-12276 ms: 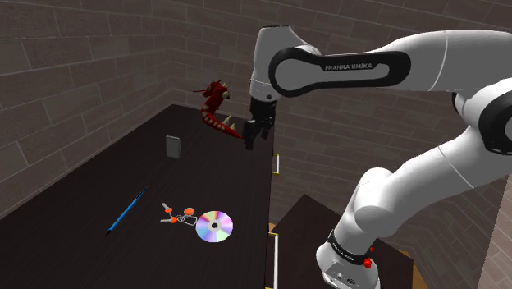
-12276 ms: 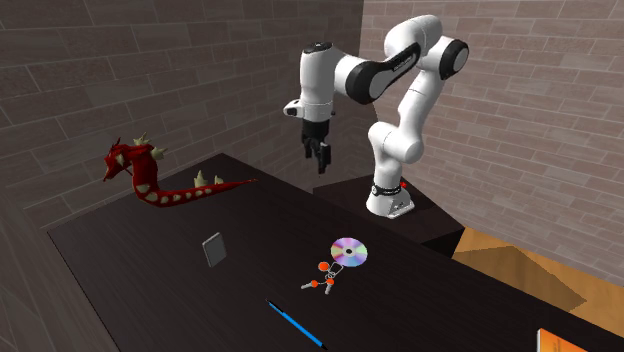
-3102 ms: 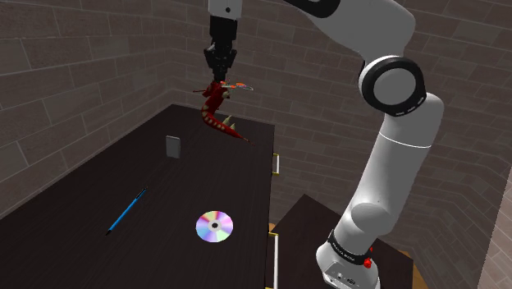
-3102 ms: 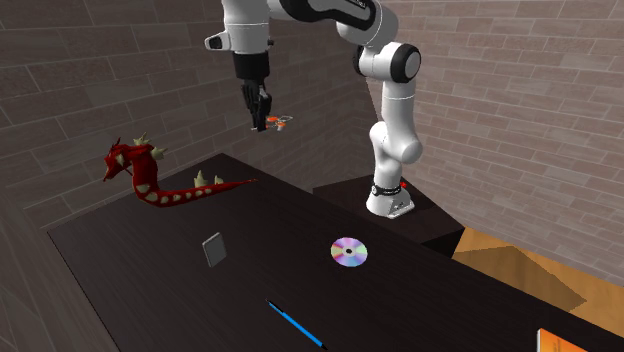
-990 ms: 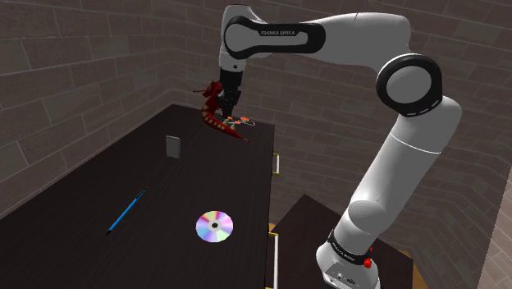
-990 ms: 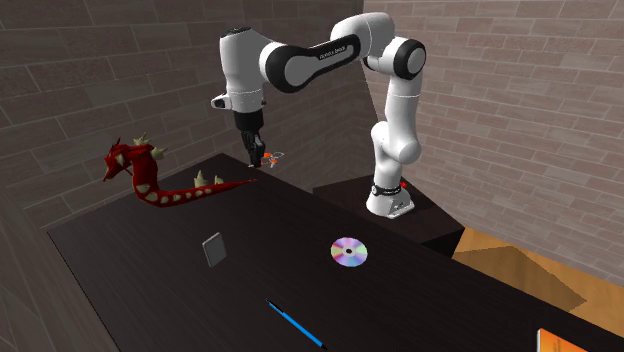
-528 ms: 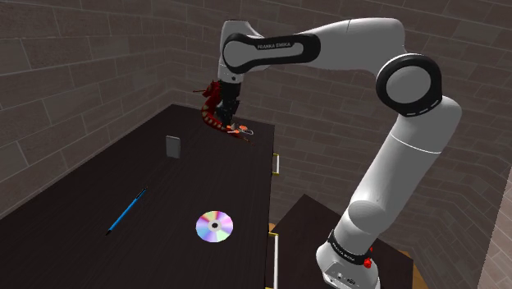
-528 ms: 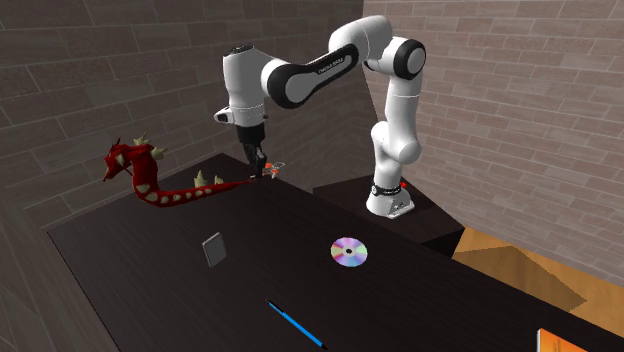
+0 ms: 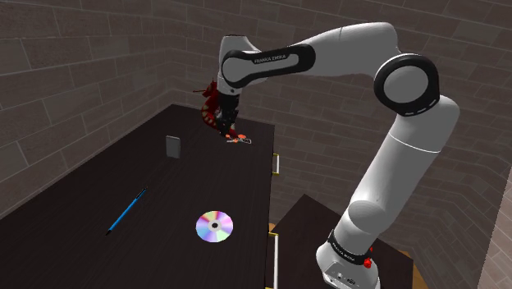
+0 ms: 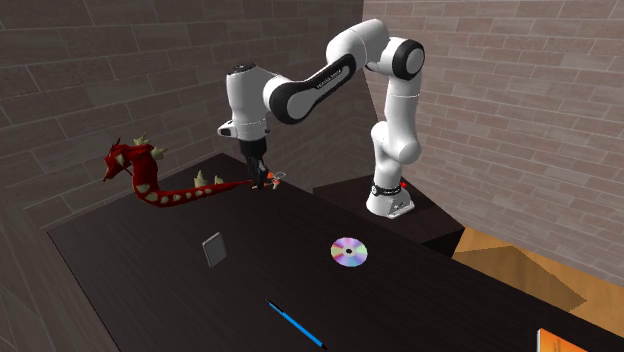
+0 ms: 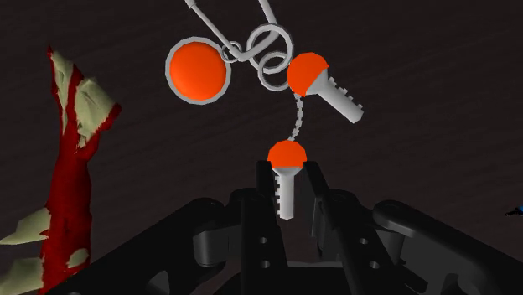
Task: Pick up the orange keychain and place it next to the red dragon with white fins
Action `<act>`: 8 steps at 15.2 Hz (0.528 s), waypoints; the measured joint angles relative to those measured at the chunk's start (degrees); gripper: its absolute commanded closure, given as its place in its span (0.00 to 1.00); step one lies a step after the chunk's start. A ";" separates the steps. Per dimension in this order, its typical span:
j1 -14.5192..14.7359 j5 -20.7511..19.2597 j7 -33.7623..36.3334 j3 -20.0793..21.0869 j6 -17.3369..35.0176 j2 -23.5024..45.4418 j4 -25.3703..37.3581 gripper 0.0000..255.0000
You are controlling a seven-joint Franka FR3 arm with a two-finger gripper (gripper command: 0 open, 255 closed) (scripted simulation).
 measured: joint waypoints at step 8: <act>0.10 -0.39 0.35 0.06 6.16 1.71 -4.49 1.00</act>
